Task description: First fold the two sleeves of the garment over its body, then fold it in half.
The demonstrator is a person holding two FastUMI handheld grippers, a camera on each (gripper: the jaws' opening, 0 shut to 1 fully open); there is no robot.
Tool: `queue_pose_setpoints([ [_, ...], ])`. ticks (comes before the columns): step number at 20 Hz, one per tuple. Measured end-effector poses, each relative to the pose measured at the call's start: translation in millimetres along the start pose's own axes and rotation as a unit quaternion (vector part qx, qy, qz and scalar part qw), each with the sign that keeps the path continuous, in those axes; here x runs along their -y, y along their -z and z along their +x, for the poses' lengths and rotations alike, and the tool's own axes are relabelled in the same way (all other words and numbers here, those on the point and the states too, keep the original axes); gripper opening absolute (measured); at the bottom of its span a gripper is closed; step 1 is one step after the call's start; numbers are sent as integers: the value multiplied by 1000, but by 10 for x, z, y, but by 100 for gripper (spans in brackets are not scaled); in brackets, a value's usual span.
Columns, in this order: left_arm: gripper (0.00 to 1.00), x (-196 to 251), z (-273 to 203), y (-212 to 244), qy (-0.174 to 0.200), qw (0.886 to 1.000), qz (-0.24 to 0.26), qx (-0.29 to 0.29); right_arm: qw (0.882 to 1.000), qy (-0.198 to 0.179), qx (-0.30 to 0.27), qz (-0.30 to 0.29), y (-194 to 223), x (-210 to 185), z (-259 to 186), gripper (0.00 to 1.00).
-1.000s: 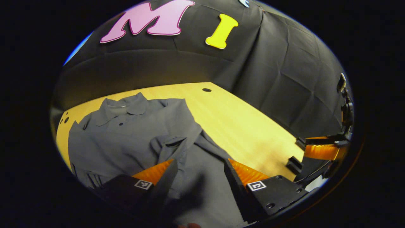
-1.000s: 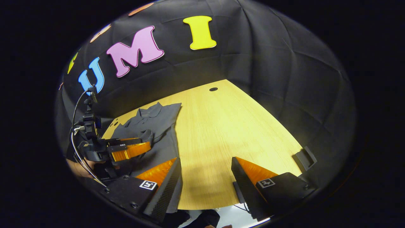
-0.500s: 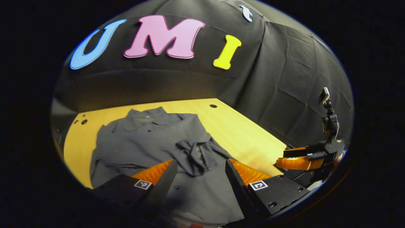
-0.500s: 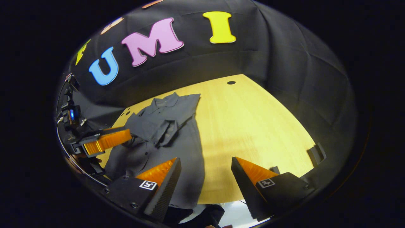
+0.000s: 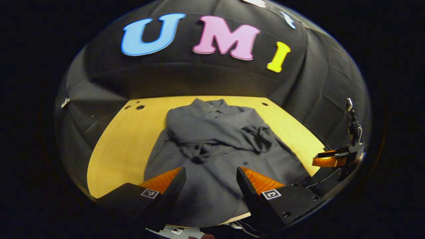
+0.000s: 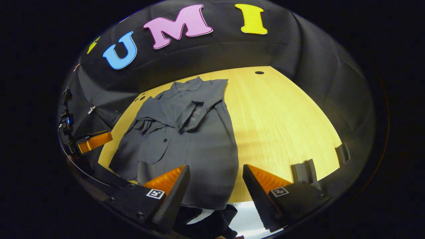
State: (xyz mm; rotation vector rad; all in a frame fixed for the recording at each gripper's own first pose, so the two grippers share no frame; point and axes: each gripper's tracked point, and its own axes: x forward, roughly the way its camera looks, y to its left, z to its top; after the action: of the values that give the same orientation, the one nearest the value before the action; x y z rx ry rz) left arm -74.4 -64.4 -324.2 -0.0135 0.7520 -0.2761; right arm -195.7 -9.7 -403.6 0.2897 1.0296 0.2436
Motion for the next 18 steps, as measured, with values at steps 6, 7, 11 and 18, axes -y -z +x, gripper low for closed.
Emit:
queue_pose_setpoints([
  [6,96,-821,-93,643,-67,996,9,-61,999,31,-27,20,232,31,93,99],
  [7,96,-869,-125,719,-66,995,9,-70,998,39,-33,21,296,46,110,99],
  [11,96,-971,-43,1042,-62,992,-9,-112,997,56,-57,22,514,51,210,99],
  [18,92,-1015,101,1308,-88,983,-7,-159,993,91,-76,23,667,133,381,99],
])
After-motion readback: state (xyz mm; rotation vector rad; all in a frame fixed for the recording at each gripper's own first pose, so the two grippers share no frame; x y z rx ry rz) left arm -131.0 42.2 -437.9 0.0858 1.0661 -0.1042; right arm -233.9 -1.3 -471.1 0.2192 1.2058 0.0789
